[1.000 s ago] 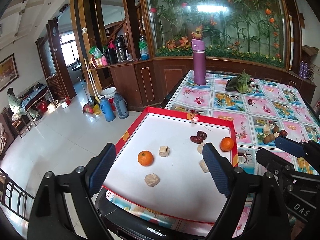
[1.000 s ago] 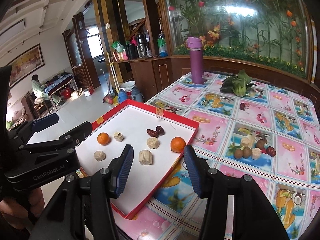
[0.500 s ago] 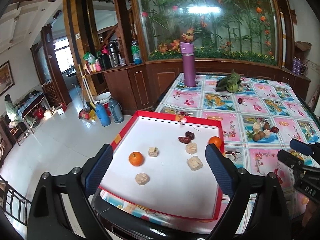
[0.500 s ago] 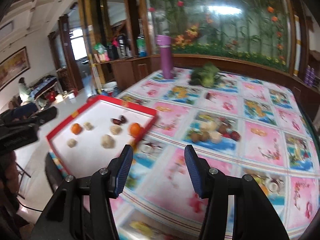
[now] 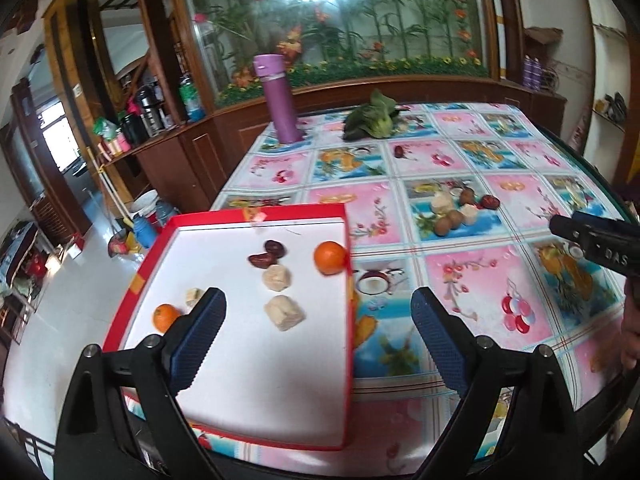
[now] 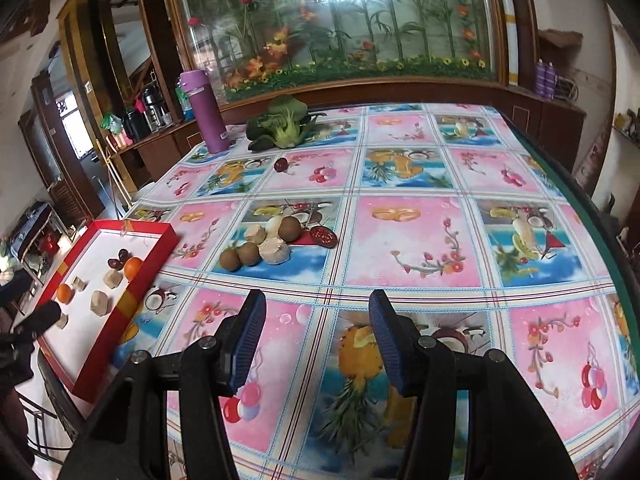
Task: Organize fruits
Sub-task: 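Grasp a red date with the right gripper while the left gripper grasps a brown ball, then carry the date and brown ball over the white tray and open both grippers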
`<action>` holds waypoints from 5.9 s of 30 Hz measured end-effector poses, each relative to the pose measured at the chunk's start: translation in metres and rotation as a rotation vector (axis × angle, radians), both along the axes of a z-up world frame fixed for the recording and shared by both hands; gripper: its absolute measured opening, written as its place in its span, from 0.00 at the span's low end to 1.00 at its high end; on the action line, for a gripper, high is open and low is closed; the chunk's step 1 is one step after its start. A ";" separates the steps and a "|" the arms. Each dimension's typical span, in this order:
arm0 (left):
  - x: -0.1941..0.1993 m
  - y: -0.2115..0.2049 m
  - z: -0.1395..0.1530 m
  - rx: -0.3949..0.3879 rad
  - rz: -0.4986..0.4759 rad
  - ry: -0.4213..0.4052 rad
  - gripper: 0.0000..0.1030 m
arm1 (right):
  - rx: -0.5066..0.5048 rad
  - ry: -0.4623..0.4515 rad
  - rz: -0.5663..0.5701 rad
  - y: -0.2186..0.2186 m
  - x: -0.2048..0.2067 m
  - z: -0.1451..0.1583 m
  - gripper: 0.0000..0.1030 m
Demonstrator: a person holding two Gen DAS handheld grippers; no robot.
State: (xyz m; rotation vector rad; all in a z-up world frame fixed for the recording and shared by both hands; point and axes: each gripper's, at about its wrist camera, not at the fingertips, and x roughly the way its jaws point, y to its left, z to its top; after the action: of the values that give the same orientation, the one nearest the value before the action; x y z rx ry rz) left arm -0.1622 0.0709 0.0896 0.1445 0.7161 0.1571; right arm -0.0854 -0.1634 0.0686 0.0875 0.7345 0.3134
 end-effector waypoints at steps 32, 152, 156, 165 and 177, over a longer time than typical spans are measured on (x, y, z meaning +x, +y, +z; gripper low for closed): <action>0.142 -0.050 -0.056 -0.095 -0.242 0.262 0.91 | -0.048 0.116 0.048 0.013 0.105 -0.034 0.51; 0.016 0.153 -0.047 -0.142 0.222 0.045 0.22 | -0.102 0.089 0.479 0.266 -0.026 -0.009 0.19; 0.017 0.152 -0.047 -0.139 0.227 0.054 0.23 | -0.091 0.097 0.484 0.264 -0.023 -0.009 0.19; 0.017 0.148 -0.041 -0.108 0.258 0.038 0.67 | -0.035 0.122 0.480 0.247 -0.017 -0.008 0.27; 0.022 0.120 -0.031 -0.094 0.212 0.034 0.73 | 0.059 0.121 0.345 0.182 0.007 -0.005 0.29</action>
State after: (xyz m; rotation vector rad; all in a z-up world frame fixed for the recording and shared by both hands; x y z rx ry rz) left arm -0.1400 0.1907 0.0582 -0.0192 0.7710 0.3232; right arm -0.0788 0.0184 0.0639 0.0356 0.8605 0.6638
